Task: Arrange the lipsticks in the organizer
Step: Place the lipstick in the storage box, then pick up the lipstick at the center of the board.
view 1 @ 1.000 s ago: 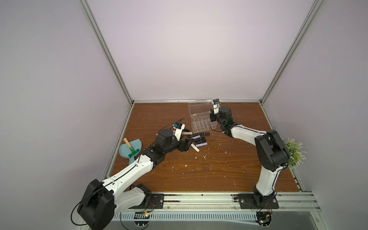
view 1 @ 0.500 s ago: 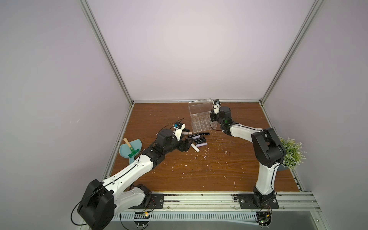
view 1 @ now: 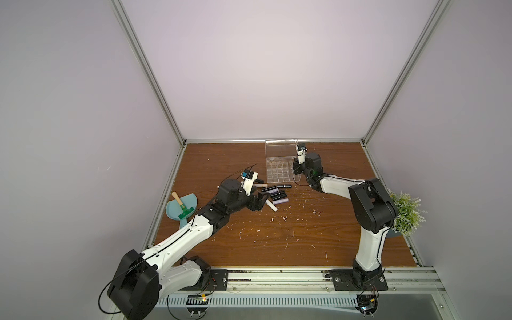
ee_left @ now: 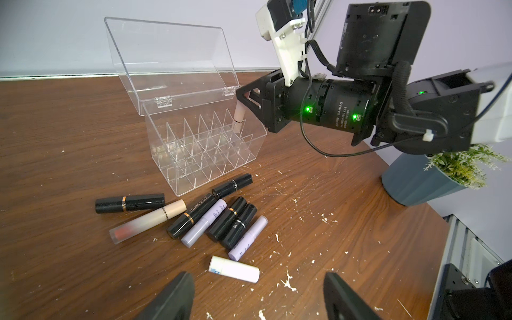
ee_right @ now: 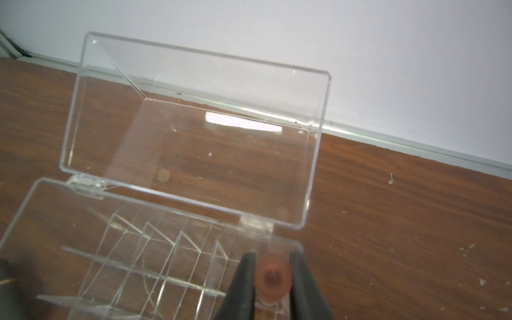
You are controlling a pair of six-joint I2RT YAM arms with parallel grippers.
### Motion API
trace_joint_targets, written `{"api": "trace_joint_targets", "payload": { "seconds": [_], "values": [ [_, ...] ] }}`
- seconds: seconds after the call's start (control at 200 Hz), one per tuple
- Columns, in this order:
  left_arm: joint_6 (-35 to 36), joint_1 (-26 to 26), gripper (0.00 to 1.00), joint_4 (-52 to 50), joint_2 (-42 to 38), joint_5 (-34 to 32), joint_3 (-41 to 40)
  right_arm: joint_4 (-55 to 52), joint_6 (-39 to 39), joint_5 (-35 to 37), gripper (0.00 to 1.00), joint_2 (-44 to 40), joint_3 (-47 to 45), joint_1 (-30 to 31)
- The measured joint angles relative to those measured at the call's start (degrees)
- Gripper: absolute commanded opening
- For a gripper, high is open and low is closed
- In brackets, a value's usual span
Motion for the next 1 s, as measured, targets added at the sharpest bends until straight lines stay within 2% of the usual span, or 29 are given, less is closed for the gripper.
{"api": "trace_joint_targets", "payload": {
  "seconds": [0.12, 0.17, 0.215, 0.445, 0.675, 0.795, 1.001],
  "values": [
    [0.02, 0.00, 0.78, -0.02, -0.26, 0.00, 0.00, 0.00, 0.98, -0.85, 0.62, -0.98, -0.46, 0.00],
    [0.04, 0.00, 0.78, -0.09, -0.26, 0.02, 0.00, -0.04, 0.83, -0.90, 0.72, -1.77, -0.94, 0.00],
    [0.04, 0.00, 0.78, -0.39, -0.26, 0.02, 0.00, -0.09, 1.11, -0.96, 0.75, -2.67, -1.44, 0.00],
    [0.07, 0.00, 0.69, -3.69, 1.60, -1.60, 0.46, -0.02, 1.99, -0.92, 0.77, -10.54, -7.13, -0.04],
    [-0.63, 0.00, 0.69, -9.33, 6.29, -4.90, 2.89, -2.01, 3.06, -1.25, 0.75, -24.22, -15.76, -0.04],
    [-1.53, -0.04, 0.68, -11.43, 8.61, -6.54, 2.91, -6.58, 3.43, -5.18, 0.67, -29.27, -16.35, 0.00],
    [-3.69, -0.04, 0.68, -10.45, 11.23, -6.49, 2.75, -14.01, 4.68, -13.53, 0.64, -32.48, -17.86, 2.89]
  ]
}}
